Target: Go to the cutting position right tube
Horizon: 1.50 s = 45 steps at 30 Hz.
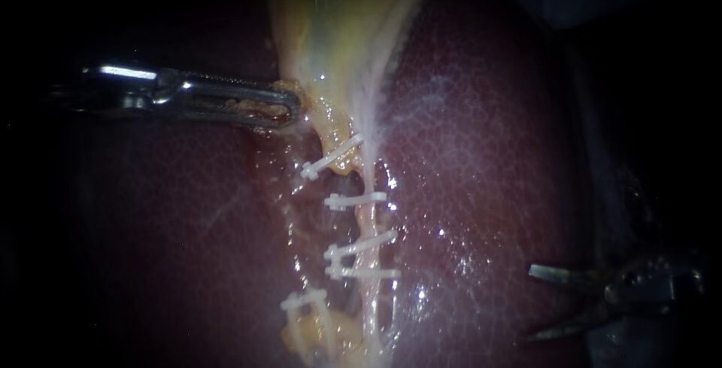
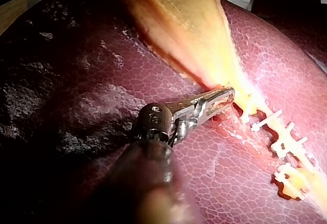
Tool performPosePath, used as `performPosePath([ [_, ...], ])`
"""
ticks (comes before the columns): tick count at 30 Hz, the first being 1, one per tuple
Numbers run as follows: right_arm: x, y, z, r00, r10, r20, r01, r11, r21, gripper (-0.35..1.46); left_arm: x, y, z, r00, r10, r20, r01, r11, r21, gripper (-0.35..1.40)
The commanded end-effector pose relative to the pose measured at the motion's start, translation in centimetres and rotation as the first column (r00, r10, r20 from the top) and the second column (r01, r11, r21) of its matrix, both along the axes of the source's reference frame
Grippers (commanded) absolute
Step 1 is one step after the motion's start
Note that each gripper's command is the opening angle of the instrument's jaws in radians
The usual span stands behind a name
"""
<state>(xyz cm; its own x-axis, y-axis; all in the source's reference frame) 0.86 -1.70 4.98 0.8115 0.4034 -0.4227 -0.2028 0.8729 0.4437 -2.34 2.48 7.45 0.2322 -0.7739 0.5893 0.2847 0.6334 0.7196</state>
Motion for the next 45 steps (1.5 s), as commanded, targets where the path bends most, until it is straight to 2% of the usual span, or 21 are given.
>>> performPosePath([
  [1,0.00,0.00,0.00,1.0000,0.001,0.000,-0.001,1.000,0.000,1.30,0.00,0.00,0.00,1.0000,0.001,0.000,-0.001,1.000,0.000,-0.35],
  [7,0.00,0.00,0.00,1.0000,0.001,0.001,-0.001,1.000,0.000,1.29,0.06,0.00,-0.02,1.0000,0.004,0.002,-0.004,1.000,0.001,-0.35],
  [11,0.00,0.01,0.01,1.0000,0.000,0.000,0.000,1.000,0.002,1.29,0.16,0.06,-0.11,0.9999,0.012,0.010,-0.012,1.000,0.009,-0.35],
  [17,0.00,0.01,0.03,1.0000,0.000,-0.001,0.000,1.000,0.005,1.29,0.46,0.27,-0.40,0.9998,-0.015,-0.009,0.016,1.000,0.022,-0.35],
  [22,0.00,0.02,0.04,1.0000,0.001,0.000,-0.001,1.000,0.005,1.30,0.72,0.43,-0.60,0.9988,-0.049,-0.004,0.049,0.999,0.006,-0.35],
  [25,0.00,0.02,0.05,1.0000,0.001,0.001,-0.001,1.000,0.005,1.30,0.80,0.48,-0.65,0.9982,-0.059,0.002,0.059,0.998,-0.005,-0.35],
  [33,0.06,0.05,0.09,0.9999,-0.008,-0.009,0.008,0.999,0.031,1.35,0.80,0.46,-0.67,0.9981,-0.062,0.000,0.062,0.998,-0.005,-0.35],
  [38,0.25,0.13,0.14,0.9986,-0.033,-0.041,0.037,0.993,0.113,1.39,0.79,0.44,-0.66,0.9980,-0.063,-0.001,0.063,0.998,-0.006,-0.35],
  [42,0.43,0.22,0.21,0.9985,-0.029,-0.045,0.036,0.987,0.156,1.40,0.77,0.42,-0.65,0.9979,-0.065,-0.002,0.065,0.998,-0.008,-0.35],
  [45,0.56,0.30,0.25,0.9990,-0.011,-0.042,0.019,0.979,0.205,1.40,0.76,0.41,-0.64,0.9979,-0.065,-0.003,0.065,0.998,-0.009,-0.35],
])
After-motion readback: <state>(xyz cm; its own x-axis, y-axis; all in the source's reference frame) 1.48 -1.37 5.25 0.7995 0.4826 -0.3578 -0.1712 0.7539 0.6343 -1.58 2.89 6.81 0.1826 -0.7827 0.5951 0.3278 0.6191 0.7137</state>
